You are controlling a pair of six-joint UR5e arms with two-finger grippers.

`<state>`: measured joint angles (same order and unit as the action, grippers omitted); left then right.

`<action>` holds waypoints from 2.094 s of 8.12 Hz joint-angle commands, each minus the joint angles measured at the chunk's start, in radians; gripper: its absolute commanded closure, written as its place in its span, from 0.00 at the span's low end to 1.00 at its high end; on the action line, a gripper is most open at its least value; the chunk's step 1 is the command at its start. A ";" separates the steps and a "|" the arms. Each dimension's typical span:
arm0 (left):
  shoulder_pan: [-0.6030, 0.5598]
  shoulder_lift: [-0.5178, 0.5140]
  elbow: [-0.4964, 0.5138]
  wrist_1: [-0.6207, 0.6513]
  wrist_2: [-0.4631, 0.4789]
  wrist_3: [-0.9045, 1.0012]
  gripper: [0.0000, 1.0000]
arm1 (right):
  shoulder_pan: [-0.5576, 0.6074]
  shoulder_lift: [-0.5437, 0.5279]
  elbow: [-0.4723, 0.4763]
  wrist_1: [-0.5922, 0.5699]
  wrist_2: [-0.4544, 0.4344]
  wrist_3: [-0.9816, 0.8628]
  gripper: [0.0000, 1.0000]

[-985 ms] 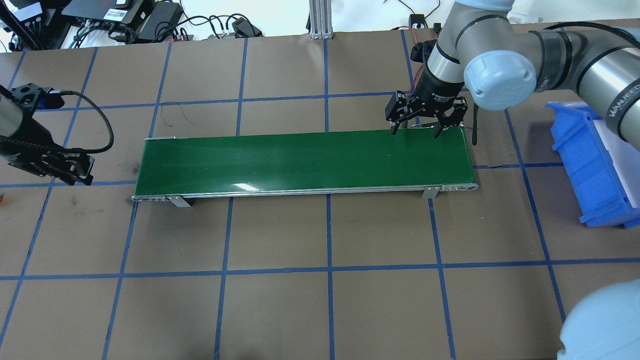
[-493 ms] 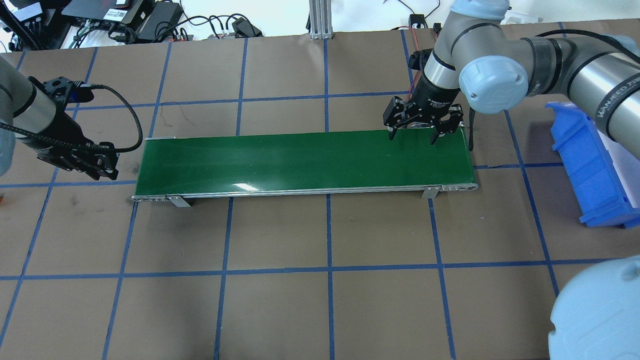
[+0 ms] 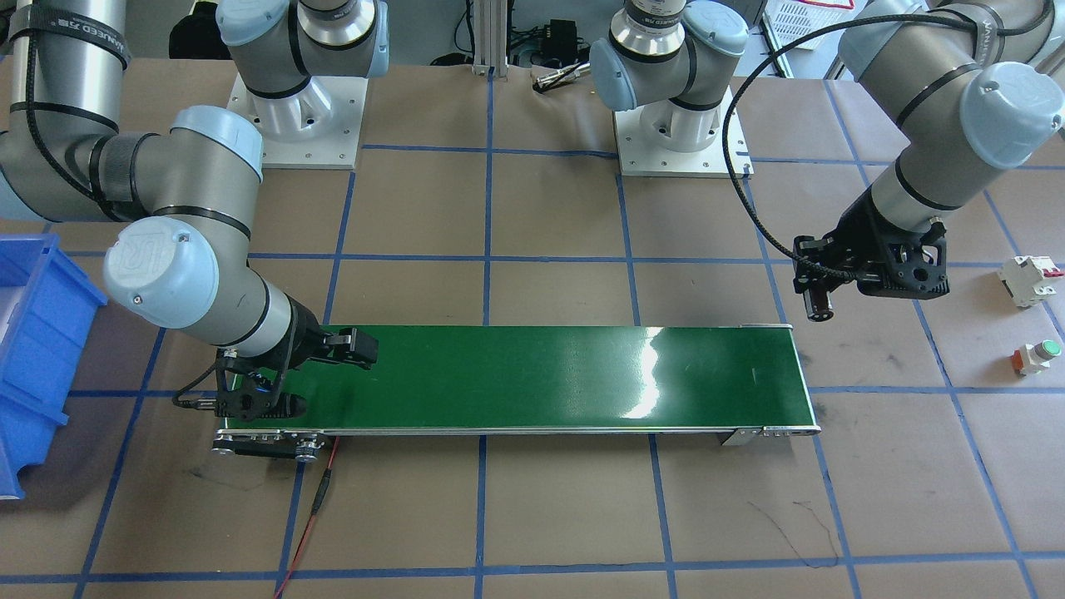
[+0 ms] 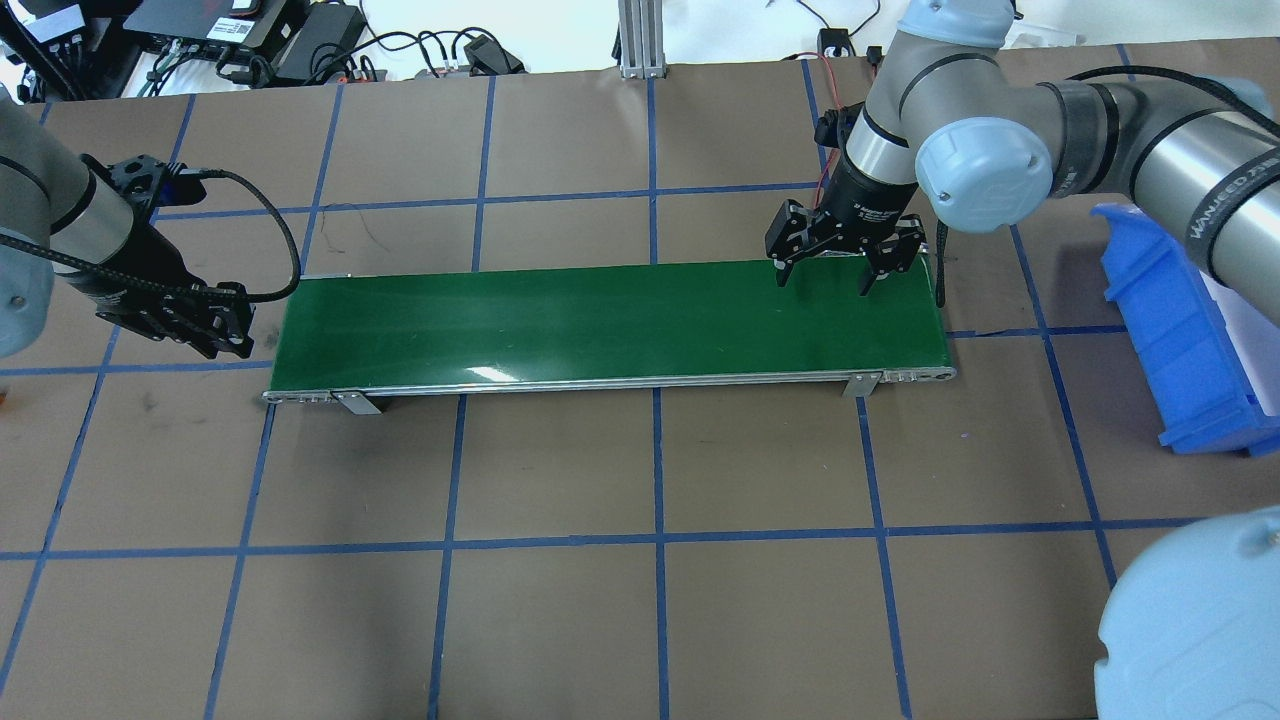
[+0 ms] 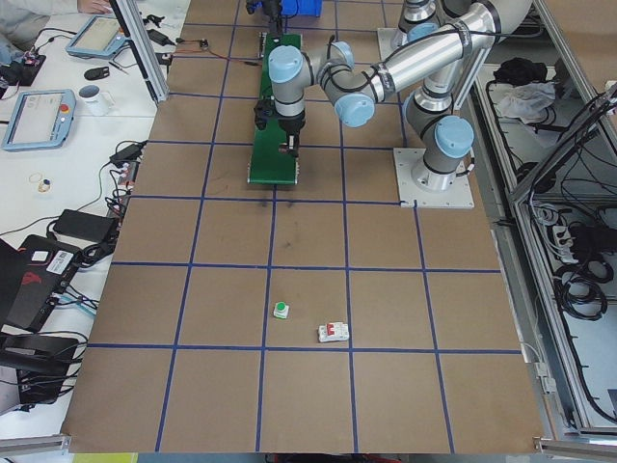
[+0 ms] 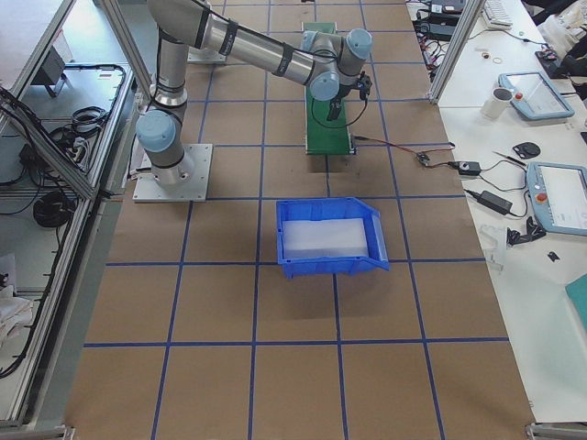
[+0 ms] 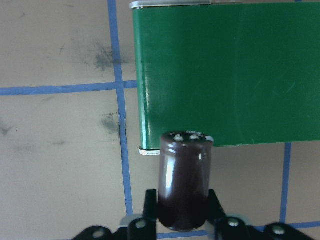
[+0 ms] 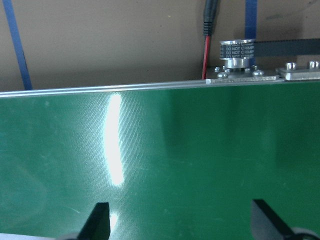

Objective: Move capacitor from left to right
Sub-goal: 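Carry the capacitor to the belt's near end while the right gripper moves above, then lower the held capacitor onto the green belt with the left gripper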

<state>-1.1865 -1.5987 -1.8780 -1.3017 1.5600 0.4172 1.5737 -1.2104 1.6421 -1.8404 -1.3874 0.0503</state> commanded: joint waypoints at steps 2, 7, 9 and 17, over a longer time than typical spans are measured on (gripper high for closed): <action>-0.044 -0.048 0.000 0.063 -0.003 -0.038 1.00 | -0.001 -0.014 0.001 0.004 -0.002 0.003 0.00; -0.088 -0.149 0.002 0.162 -0.118 -0.069 1.00 | -0.001 -0.017 0.001 0.010 -0.009 -0.003 0.00; -0.099 -0.162 0.002 0.174 -0.120 -0.078 1.00 | 0.000 -0.040 -0.002 0.012 -0.019 -0.003 0.00; -0.097 -0.207 0.007 0.173 -0.109 -0.060 1.00 | 0.005 -0.135 -0.002 0.053 -0.010 0.014 0.00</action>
<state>-1.2839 -1.7930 -1.8713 -1.1301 1.4523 0.3587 1.5772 -1.3398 1.6406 -1.7871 -1.4009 0.0638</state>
